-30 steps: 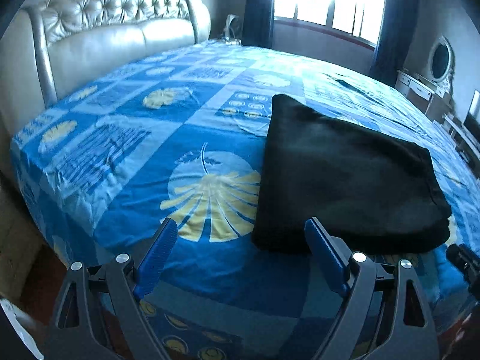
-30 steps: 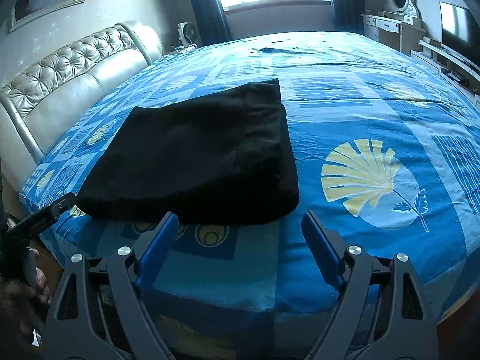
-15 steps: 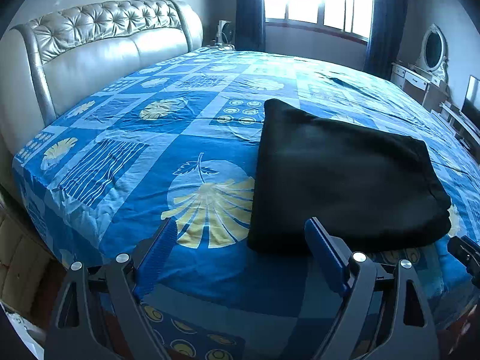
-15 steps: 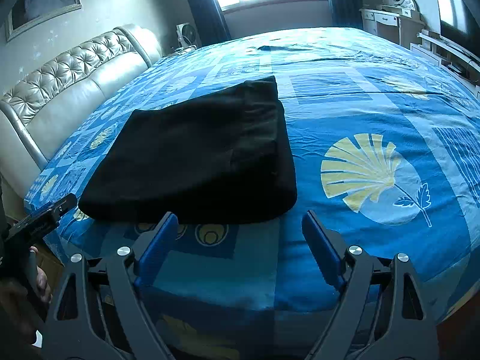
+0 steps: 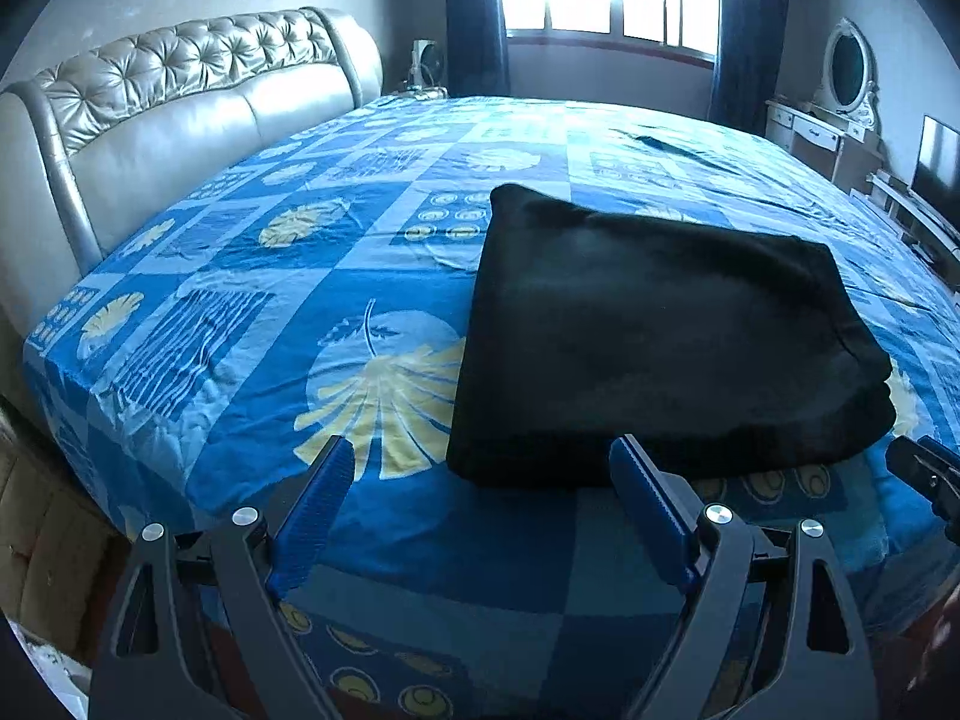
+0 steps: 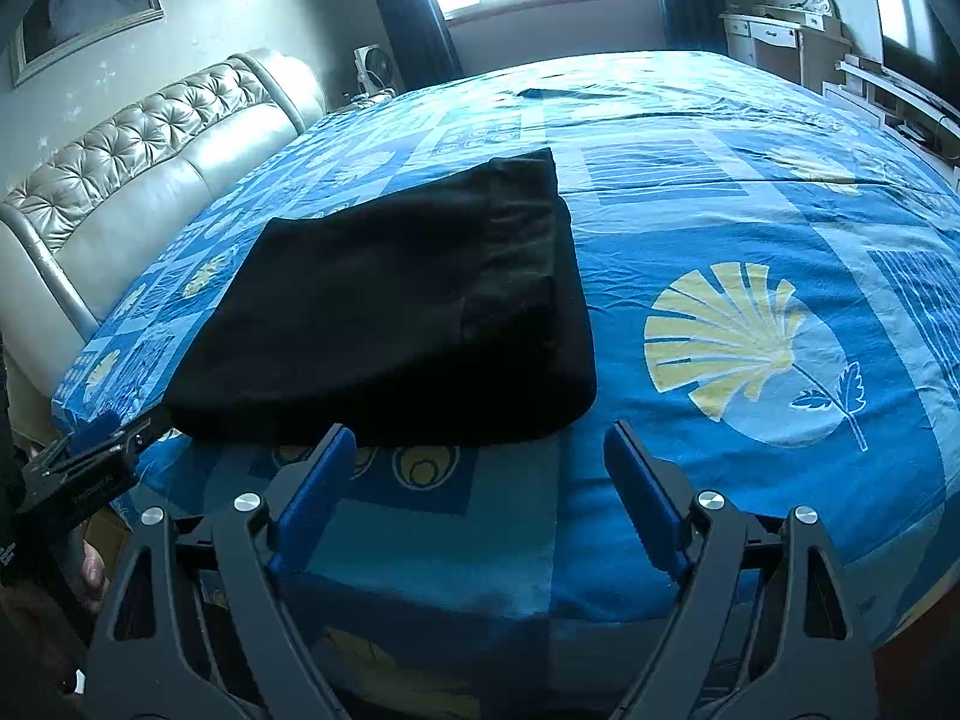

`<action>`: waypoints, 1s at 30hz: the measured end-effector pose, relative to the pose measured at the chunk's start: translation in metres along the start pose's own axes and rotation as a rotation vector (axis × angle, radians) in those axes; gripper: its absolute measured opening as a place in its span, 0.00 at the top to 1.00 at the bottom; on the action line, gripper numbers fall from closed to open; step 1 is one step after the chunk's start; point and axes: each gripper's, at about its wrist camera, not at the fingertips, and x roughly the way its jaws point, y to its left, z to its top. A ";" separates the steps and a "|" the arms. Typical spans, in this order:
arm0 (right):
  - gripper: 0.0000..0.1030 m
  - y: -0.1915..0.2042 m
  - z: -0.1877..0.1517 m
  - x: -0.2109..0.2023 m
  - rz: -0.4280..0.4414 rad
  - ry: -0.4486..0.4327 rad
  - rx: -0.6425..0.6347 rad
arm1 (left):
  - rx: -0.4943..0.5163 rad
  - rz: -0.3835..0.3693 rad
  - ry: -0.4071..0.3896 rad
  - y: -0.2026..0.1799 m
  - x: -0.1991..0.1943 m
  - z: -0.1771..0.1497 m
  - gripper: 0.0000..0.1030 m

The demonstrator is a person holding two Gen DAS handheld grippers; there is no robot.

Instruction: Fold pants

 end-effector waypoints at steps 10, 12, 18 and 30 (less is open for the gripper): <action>0.18 0.001 -0.002 0.000 0.000 0.001 -0.003 | 0.055 0.027 -0.034 -0.008 -0.004 0.000 0.17; 0.18 0.001 -0.002 0.000 0.001 0.001 -0.002 | 0.049 0.028 -0.030 -0.007 -0.003 0.000 0.17; 0.18 0.001 -0.002 0.000 0.001 0.003 -0.005 | 0.039 0.032 -0.032 -0.004 -0.003 0.002 0.17; 0.18 0.002 -0.002 0.000 0.000 0.003 -0.005 | 0.048 0.015 -0.038 -0.006 -0.005 0.004 0.17</action>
